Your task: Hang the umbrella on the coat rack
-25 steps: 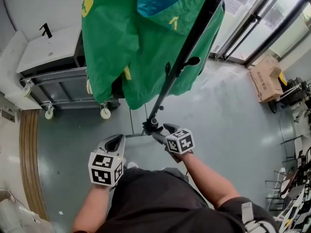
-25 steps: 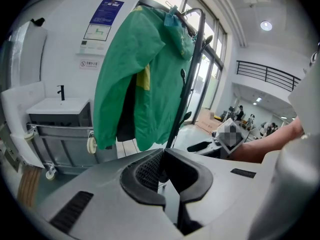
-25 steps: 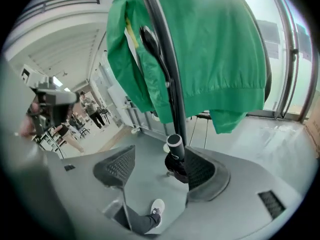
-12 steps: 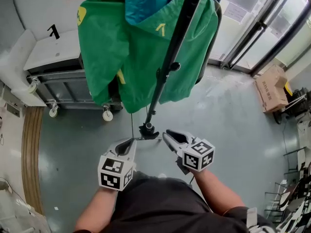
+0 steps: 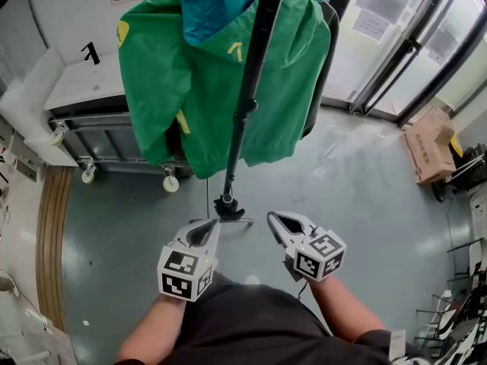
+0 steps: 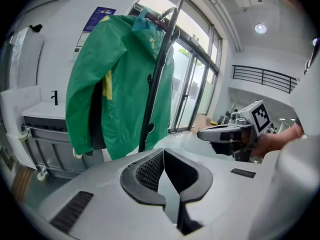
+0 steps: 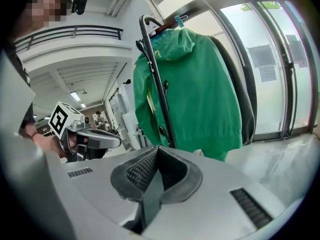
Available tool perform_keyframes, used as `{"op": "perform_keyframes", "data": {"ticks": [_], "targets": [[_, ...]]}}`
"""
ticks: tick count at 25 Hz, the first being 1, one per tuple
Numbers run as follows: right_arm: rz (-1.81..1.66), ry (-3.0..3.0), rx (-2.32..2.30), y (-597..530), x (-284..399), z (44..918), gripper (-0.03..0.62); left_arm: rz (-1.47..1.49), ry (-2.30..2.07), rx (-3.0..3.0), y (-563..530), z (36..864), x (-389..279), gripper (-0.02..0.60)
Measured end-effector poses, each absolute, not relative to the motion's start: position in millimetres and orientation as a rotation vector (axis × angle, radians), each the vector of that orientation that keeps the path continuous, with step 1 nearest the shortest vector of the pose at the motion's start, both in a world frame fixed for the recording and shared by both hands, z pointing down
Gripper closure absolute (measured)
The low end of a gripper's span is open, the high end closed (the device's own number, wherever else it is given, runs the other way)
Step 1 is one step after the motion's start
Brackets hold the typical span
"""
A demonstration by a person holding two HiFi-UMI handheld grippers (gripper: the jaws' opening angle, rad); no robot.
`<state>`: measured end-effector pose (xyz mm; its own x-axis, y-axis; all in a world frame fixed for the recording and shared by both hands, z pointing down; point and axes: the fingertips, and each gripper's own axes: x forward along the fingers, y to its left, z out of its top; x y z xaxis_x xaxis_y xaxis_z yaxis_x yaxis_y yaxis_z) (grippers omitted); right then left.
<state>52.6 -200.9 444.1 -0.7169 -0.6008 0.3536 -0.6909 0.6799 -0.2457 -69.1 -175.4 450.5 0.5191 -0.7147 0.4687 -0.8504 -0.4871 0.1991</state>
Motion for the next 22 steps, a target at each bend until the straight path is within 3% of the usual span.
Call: {"op": "perform_keyframes", "data": {"ticks": [22], "targets": [[0.577,-2.694,0.956,-185.6,57.6,445.9,0.585,0.455,-1.378,2.308,-170.7,449.0,-60.6,0.566]]}}
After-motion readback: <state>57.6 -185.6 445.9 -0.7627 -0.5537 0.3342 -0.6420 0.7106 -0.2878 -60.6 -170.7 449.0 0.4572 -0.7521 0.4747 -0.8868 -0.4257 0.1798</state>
